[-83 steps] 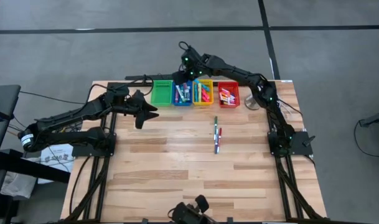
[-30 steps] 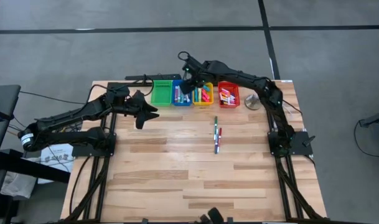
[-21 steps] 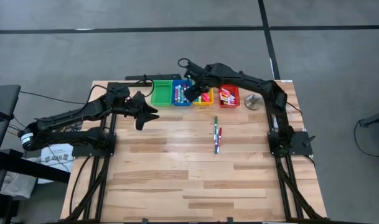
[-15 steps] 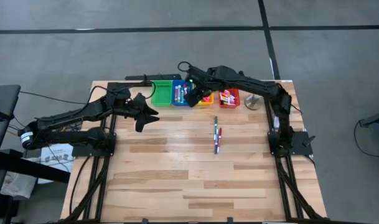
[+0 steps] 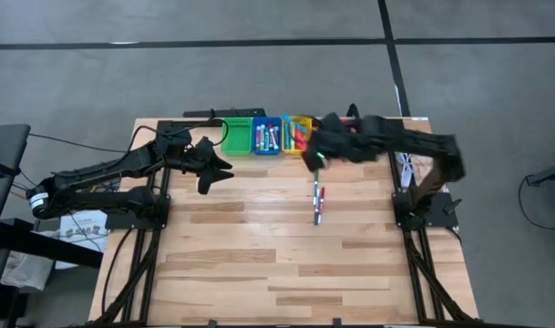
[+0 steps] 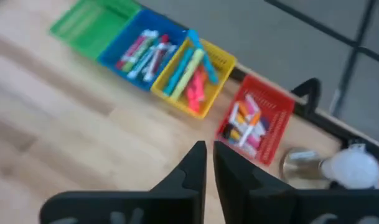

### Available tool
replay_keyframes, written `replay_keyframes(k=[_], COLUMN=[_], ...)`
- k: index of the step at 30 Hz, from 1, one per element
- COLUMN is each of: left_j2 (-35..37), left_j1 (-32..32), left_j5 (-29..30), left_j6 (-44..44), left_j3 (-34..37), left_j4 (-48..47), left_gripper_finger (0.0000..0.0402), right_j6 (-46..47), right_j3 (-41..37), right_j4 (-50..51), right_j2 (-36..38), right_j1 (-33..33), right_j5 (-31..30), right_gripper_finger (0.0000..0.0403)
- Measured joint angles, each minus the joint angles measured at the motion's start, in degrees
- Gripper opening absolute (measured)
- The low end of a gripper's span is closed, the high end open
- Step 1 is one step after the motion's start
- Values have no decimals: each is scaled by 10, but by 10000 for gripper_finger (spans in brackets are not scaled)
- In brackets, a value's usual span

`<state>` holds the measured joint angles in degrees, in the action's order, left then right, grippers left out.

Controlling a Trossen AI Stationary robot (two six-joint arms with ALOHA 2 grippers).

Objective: Pick & Place Markers
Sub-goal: Put the red dry erase marker into the green basket

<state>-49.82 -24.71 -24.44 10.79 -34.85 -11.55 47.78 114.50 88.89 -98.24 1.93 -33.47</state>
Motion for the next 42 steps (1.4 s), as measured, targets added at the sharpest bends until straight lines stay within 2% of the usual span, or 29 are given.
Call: replay_keyframes(k=[3,8,12,15,18,22,26,28,32,37,42], left_j2=[0,0,0,0,0,0,-1,0,-1,-1,-1], left_j1=[0,9,21,28,34,45,59,68,90,109,116], left_j5=[0,-1,-1,-1,-1,-1,-1,-1,-1,-1,-1], left_j6=[0,-2,-16,-19,-20,-20,-20,-20,-19,-19,-17], left_j3=[0,0,0,0,0,0,0,0,0,0,0], left_j4=[0,0,0,0,1,4,4,4,4,3,0], left_gripper_finger=[173,173,173,173,173,173,173,173,173,173,173], right_j6=[58,250,381,428,457,506,562,568,521,426,330], right_j3=[-52,-176,-267,-316,-345,-351,-352,-352,-352,-354,-410], right_j4=[-31,-25,-72,-136,-192,-208,-197,-188,-183,-208,-262], right_j2=[60,126,138,126,98,50,3,-18,-51,-62,-40], right_j1=[-51,-151,-220,-254,-267,-260,-227,-205,-157,-98,-44], right_j5=[-7,-54,-55,-55,-53,-43,16,63,139,157,188], right_gripper_finger=[10,1,1,2,5,8,13,16,15,2,1])
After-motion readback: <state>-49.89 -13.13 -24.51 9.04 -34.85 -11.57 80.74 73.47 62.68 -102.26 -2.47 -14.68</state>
